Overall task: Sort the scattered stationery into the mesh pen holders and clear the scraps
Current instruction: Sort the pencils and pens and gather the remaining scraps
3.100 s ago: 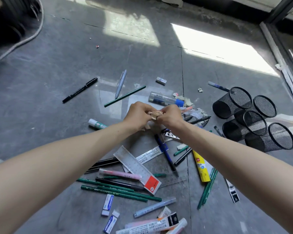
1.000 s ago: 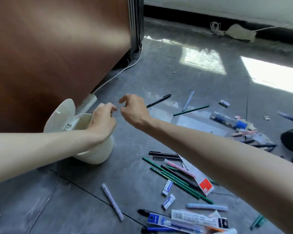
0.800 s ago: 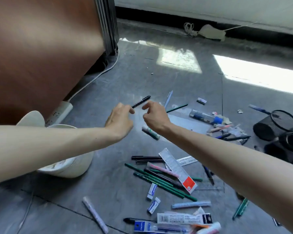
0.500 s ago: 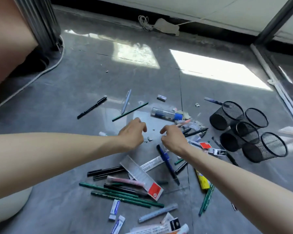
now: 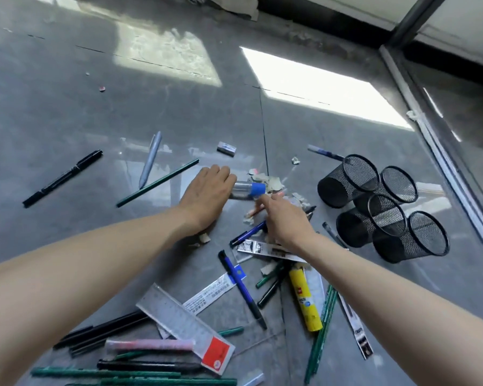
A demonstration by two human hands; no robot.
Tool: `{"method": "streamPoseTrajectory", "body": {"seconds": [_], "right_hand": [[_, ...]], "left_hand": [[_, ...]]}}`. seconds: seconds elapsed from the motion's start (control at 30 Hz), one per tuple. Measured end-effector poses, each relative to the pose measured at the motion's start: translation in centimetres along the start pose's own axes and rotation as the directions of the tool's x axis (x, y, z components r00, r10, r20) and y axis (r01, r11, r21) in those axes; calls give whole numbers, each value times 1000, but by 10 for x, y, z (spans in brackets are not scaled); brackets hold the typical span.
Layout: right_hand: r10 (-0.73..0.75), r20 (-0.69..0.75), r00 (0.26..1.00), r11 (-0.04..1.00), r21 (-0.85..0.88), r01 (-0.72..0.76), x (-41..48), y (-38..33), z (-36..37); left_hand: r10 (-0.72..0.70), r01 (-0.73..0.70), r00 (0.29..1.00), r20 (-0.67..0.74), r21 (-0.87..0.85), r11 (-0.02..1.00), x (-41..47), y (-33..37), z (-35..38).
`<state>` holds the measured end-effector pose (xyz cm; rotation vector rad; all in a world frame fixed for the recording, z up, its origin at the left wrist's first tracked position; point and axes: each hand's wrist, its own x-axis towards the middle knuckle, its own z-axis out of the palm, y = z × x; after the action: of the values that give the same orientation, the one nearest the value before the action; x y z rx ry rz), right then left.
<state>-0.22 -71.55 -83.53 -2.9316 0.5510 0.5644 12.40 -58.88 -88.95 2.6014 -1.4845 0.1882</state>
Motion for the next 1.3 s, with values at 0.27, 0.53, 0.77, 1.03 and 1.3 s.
{"method": "streamPoseTrajectory", "body": {"seconds": [0.27, 0.53, 0.77, 1.03, 1.3], "right_hand": [[-478, -111, 871, 716, -623, 314, 5, -10, -2], [-582, -246, 775, 720, -600, 350, -10, -9, 1], [-657, -193, 729, 623, -684, 380, -17, -34, 8], [-539, -242, 806, 802, -440, 404, -2, -64, 28], [-590, -189, 785, 803, -35, 596, 6, -41, 15]], "left_hand": [[-119, 141, 989, 82, -352, 925, -34, -14, -12], [-477, 477, 872, 110, -411, 777, -49, -34, -33], [-590, 598, 800, 110, -231, 767, -51, -30, -28], [-252, 205, 966, -62, -414, 887, -39, -12, -27], [-415, 399, 909, 45, -390, 830, -28, -5, -16]]}}
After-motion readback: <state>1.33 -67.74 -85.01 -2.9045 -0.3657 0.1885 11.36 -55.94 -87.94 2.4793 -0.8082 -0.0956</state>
